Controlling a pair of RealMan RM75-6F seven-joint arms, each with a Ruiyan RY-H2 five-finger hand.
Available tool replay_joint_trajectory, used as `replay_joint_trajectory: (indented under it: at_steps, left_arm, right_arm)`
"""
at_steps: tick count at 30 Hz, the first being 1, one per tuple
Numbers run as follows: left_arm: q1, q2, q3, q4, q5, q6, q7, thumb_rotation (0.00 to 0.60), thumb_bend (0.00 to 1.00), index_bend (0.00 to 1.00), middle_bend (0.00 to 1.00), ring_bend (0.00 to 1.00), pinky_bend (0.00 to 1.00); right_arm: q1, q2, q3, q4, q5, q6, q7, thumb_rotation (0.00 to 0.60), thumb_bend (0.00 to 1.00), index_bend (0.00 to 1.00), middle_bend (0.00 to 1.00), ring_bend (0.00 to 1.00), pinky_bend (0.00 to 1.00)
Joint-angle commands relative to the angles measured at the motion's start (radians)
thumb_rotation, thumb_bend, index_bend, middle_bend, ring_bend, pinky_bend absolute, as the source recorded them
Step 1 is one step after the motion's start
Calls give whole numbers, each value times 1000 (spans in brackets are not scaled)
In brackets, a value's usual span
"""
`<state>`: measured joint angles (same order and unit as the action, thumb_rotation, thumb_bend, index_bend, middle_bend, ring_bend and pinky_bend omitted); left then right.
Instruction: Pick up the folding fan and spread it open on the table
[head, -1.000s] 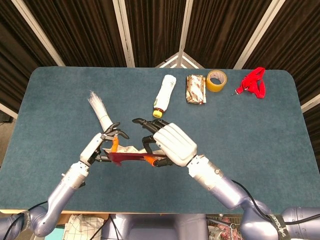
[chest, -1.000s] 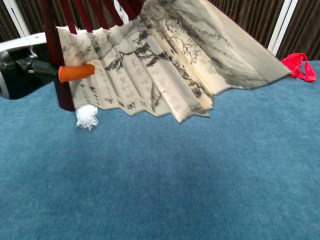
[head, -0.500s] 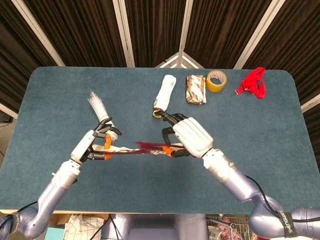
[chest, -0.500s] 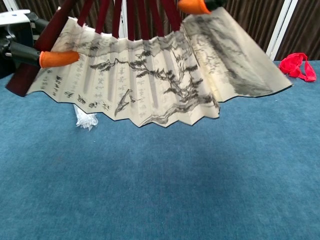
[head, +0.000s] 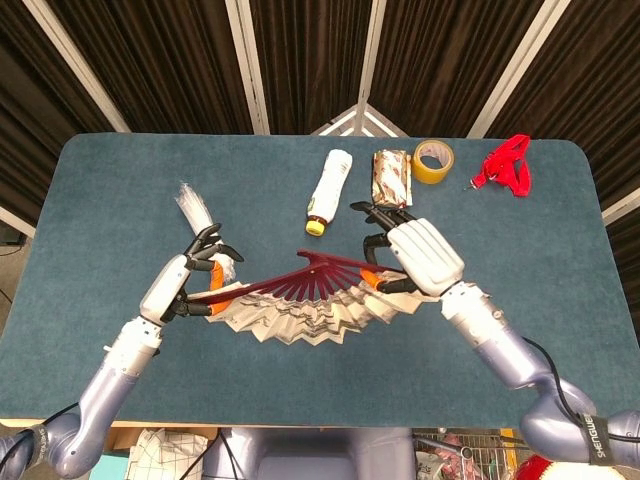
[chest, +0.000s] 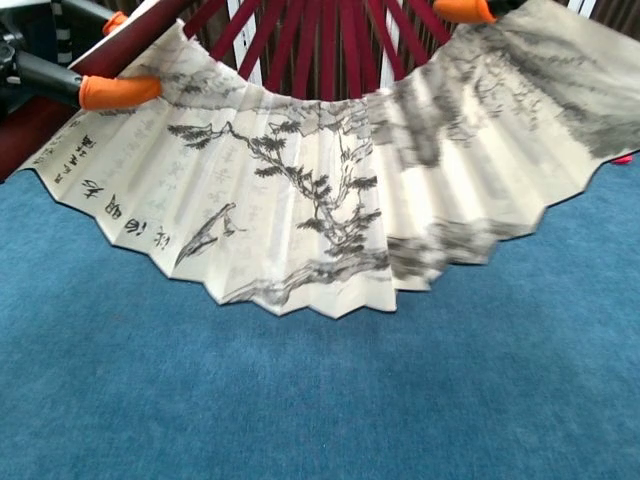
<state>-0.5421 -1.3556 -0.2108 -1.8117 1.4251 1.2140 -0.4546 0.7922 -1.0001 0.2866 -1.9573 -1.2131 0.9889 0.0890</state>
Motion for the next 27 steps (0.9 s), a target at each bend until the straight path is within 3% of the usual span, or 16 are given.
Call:
replay_joint_trajectory:
  at_steps: [1,8,15,27]
  left_arm:
    - [-5,-35,-6,15,36,36,51,600,464,790,332,0,112]
    - [-21,-112,-22,70,95,102,109,600,464,772,332,0,113]
    - [-54,-165,-33,129,111,100,203,600,464,744,332,0,113]
    - [-127,-254,-73,236,178,134,398,600,464,723,332,0,113]
  right_arm:
    - [-11,1,-2,27,-16,7,13,600,431,741,146,247,242]
    - [-28,-42,4,84,-68,65,27,600,431,741,146,247,242]
    - [-35,-111,2,138,-115,115,35,600,431,742,145,248,242]
    - [-36,-154,-20,189,-127,92,38,600,431,751,146,248,242]
